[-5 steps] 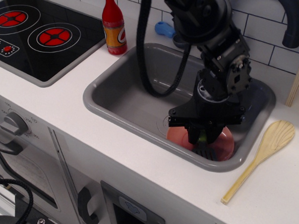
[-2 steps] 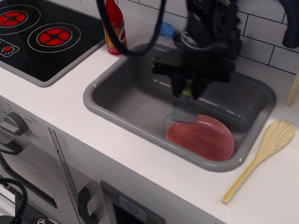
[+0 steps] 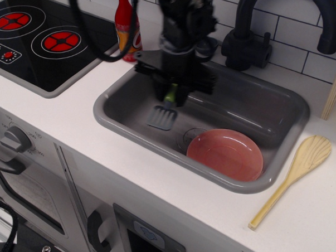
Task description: Take spatula off plate sink
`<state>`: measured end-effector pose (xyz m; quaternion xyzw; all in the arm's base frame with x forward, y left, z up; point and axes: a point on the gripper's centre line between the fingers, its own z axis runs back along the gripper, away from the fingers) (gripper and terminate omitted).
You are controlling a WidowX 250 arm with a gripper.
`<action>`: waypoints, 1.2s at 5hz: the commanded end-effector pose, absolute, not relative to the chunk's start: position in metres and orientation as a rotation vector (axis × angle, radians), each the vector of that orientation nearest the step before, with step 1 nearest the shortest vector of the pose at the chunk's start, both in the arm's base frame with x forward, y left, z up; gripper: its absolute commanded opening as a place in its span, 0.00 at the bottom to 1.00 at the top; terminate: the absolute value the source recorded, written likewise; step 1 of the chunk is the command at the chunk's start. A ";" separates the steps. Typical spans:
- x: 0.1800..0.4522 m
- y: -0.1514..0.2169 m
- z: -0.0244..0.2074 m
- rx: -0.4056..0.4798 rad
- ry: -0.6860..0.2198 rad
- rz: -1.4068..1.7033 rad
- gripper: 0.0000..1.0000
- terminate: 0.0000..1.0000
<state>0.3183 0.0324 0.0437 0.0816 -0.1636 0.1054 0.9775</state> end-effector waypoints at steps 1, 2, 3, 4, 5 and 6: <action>0.331 0.039 0.031 0.151 -0.351 0.267 0.00 0.00; 0.338 0.032 0.016 0.148 -0.341 0.284 0.00 0.00; 0.341 0.033 0.005 0.159 -0.347 0.296 0.00 0.00; 0.343 0.034 0.006 0.143 -0.328 0.364 1.00 0.00; 0.347 0.041 0.017 0.104 -0.302 0.435 1.00 0.00; 0.347 0.038 0.037 0.107 -0.324 0.459 1.00 0.00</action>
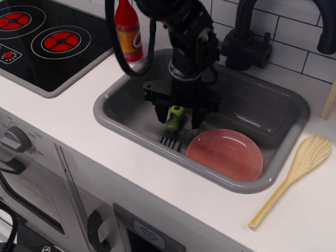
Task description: Take spatula off plate sink
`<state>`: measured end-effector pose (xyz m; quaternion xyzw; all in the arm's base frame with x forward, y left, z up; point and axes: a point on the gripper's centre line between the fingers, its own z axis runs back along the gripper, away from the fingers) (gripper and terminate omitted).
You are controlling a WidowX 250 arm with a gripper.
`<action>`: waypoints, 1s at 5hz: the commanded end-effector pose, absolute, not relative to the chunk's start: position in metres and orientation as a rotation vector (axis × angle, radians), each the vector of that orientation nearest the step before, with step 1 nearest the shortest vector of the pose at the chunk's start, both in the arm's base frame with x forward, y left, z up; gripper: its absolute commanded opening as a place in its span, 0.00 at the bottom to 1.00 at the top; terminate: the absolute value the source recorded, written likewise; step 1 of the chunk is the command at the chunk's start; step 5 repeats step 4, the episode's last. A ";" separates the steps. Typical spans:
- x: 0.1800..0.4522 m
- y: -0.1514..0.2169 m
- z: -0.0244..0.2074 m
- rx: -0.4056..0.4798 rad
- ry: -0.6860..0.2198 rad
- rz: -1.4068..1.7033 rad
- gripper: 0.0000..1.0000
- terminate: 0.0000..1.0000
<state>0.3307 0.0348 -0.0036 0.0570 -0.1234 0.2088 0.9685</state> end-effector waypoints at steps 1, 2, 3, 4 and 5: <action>0.345 0.031 0.062 0.097 -0.339 0.459 1.00 0.00; 0.338 0.019 0.092 0.075 -0.331 0.382 1.00 0.00; 0.338 0.019 0.092 0.075 -0.331 0.382 1.00 0.00; 0.338 0.019 0.092 0.075 -0.331 0.382 1.00 1.00; 0.338 0.019 0.092 0.075 -0.331 0.382 1.00 1.00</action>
